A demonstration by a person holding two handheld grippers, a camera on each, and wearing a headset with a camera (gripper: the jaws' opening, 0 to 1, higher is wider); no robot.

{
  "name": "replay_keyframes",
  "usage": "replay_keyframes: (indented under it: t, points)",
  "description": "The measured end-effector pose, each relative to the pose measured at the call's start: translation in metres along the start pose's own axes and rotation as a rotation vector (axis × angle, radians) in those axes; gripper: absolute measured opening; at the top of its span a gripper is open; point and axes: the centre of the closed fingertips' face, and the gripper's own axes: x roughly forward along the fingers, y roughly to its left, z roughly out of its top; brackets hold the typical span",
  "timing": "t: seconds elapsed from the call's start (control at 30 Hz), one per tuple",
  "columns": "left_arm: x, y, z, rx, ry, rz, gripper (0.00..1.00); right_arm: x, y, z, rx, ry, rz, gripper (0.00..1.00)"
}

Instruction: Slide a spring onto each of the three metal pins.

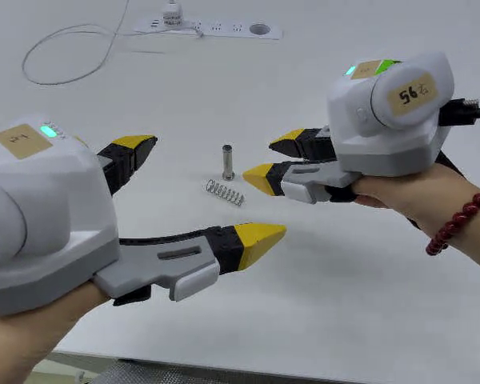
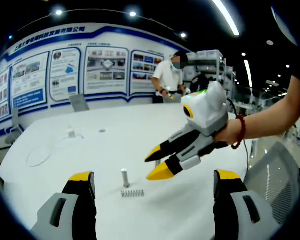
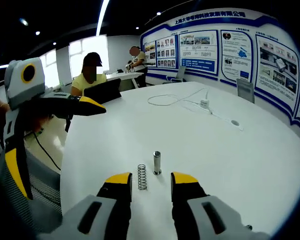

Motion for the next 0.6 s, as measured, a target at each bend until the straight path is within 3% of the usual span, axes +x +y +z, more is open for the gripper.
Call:
replay_keyframes:
  t: [0.6]
  points:
    - [-0.005, 0.007, 0.000, -0.013, -0.008, 0.018, 1.00, 0.030, 0.013, -0.028, -0.006, 0.094, 0.045, 0.26]
